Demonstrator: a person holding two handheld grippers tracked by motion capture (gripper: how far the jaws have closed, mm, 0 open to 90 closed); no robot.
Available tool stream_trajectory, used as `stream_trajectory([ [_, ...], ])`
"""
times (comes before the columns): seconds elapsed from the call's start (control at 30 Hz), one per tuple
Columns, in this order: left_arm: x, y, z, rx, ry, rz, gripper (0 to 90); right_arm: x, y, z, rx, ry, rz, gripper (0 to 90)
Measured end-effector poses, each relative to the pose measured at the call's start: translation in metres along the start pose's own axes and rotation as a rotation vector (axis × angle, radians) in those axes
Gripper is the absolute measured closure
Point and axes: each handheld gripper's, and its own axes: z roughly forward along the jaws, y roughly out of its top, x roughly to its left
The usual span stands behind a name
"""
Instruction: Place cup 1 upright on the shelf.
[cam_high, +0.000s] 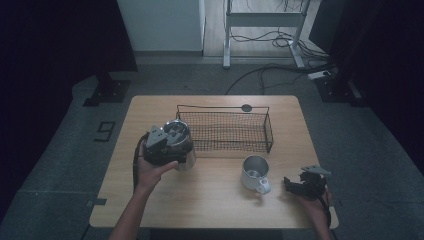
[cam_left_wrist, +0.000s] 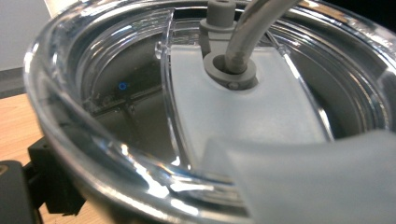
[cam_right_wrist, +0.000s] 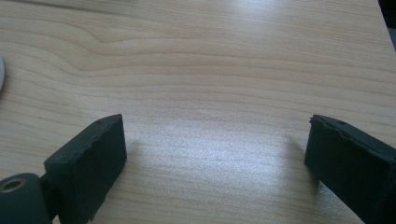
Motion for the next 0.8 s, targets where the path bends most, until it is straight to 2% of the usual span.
stream_trajectory([
  [0.17, 0.000, 0.005, 0.002, -0.003, 0.000, -0.005, 3.8, 0.000, 0.000, 0.000, 0.000, 0.000, 0.000, 5.2],
  [0.27, 0.002, 0.008, 0.004, -0.011, -0.016, -0.024, 3.7, 0.000, 0.000, 0.000, -0.001, 0.000, 0.001, 5.3],
  [0.63, 0.002, 0.017, 0.005, -0.017, -0.022, -0.006, 3.8, 0.000, 0.000, 0.000, -0.001, -0.001, 0.002, 5.4],
  [0.8, 0.005, 0.018, 0.007, -0.016, -0.032, -0.019, 3.8, 0.000, 0.000, 0.000, -0.001, -0.001, 0.003, 5.5],
])
